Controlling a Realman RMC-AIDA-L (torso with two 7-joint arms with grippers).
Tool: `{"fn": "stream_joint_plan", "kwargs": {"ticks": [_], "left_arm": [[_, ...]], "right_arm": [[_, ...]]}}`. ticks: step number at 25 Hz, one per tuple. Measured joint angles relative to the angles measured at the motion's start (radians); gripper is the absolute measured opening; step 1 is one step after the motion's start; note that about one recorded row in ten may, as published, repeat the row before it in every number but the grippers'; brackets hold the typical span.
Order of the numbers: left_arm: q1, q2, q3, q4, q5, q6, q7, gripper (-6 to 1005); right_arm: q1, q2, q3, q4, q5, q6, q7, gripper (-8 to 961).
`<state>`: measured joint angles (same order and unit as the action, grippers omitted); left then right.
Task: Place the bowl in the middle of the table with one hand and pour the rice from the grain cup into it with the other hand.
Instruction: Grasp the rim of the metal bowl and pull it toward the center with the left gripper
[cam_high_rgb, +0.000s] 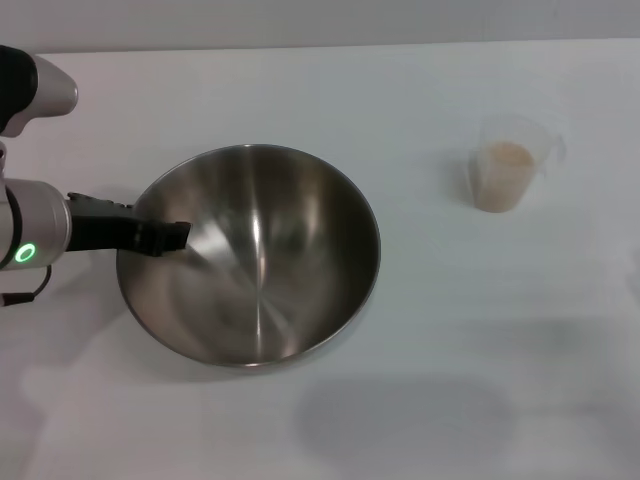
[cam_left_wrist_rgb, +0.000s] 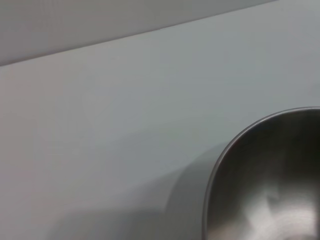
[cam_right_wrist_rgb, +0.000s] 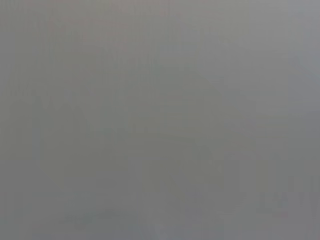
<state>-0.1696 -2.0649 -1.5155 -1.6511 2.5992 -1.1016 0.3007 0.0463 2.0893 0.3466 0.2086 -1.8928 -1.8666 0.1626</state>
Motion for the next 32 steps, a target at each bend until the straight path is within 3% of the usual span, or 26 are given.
{"fn": "stream_joint_plan", "kwargs": {"ticks": [7,10,21,32], "left_arm": [[-0.005,0.002,-0.006,0.002,-0.001,-0.005,0.001,524],[-0.005,0.002,-0.012,0.000,-0.001,-0.005,0.001,283],[-0.031,0.002,-0.039,-0.006,-0.035,-0.044,0.001,71],[-0.063,0.001,-0.131,0.020,-0.190,-0.084,0.060,44]], "right_arm": [[0.001,0.000,-0.001,0.000,0.000,0.000,-0.001,826],[0.001,0.000,-0.001,0.000,0.000,0.000,-0.002,826],[0.003,0.000,-0.003,0.000,0.000,-0.004,-0.006,826],[0.003,0.000,-0.003,0.000,0.000,-0.012,-0.006,827]]}}
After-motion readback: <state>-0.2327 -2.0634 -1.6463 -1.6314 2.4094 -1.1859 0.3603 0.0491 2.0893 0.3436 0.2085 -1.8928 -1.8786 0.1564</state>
